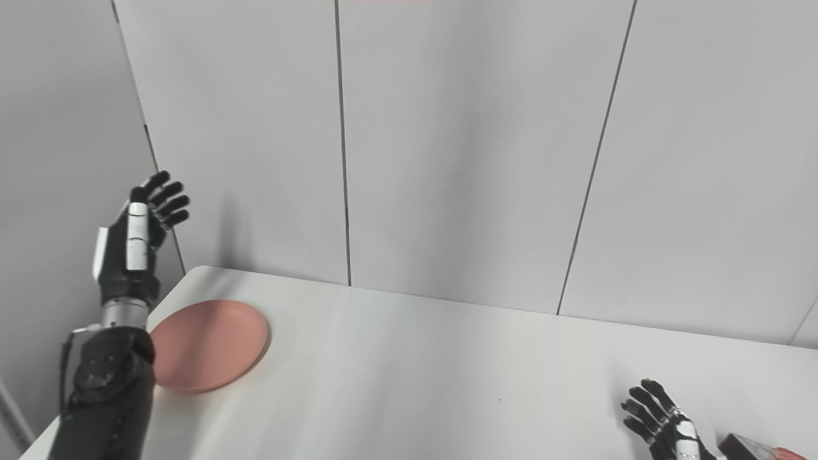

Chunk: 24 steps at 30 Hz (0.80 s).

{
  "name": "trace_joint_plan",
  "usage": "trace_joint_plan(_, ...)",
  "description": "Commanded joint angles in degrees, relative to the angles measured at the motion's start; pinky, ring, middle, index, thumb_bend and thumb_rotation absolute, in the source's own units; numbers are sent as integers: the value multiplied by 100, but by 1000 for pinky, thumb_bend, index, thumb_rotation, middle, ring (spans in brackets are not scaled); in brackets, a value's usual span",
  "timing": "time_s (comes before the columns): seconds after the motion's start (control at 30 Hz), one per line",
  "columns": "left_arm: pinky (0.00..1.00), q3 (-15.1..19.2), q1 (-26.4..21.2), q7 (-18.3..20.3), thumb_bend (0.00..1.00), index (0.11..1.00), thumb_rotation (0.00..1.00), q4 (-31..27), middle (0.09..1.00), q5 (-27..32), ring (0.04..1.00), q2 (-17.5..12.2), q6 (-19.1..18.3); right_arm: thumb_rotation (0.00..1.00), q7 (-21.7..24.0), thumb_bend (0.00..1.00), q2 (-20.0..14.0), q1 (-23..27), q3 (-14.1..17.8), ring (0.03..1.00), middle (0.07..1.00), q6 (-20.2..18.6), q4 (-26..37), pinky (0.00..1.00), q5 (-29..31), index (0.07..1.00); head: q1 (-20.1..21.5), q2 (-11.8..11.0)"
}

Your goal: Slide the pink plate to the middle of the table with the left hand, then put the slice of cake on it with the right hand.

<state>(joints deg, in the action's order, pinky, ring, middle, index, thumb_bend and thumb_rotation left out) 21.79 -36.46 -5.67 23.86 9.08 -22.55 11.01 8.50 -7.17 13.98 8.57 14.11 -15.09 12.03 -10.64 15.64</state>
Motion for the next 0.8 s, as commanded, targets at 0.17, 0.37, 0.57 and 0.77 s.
trace_joint_plan(0.17, 818, -176, -573, 77, 739, 748, 907, 1646, 806, -194, 796, -722, 1087, 1000, -9, 614, 331, -710, -114, 818, 827, -67, -539, 816, 55, 844, -9, -11)
trace_joint_plan(0.37, 809, -174, -956, 125, 774, 752, 903, 2890, 804, -82, 784, -1102, 1557, 1000, 12, 618, 342, -701, -108, 815, 820, -45, -587, 815, 87, 835, 12, -21)
trace_joint_plan(0.57, 739, -219, -969, 25, 739, 743, 936, 3448, 782, -114, 770, -1224, 1576, 1000, -1, 629, 348, -701, -118, 805, 817, 5, -626, 793, 43, 832, 24, -29)
trace_joint_plan(0.77, 791, -145, -1000, 339, 692, 780, 947, 4029, 815, 192, 796, -1158, 1574, 1000, 27, 655, 326, -724, -115, 802, 816, 21, -630, 788, 54, 835, 53, 13)
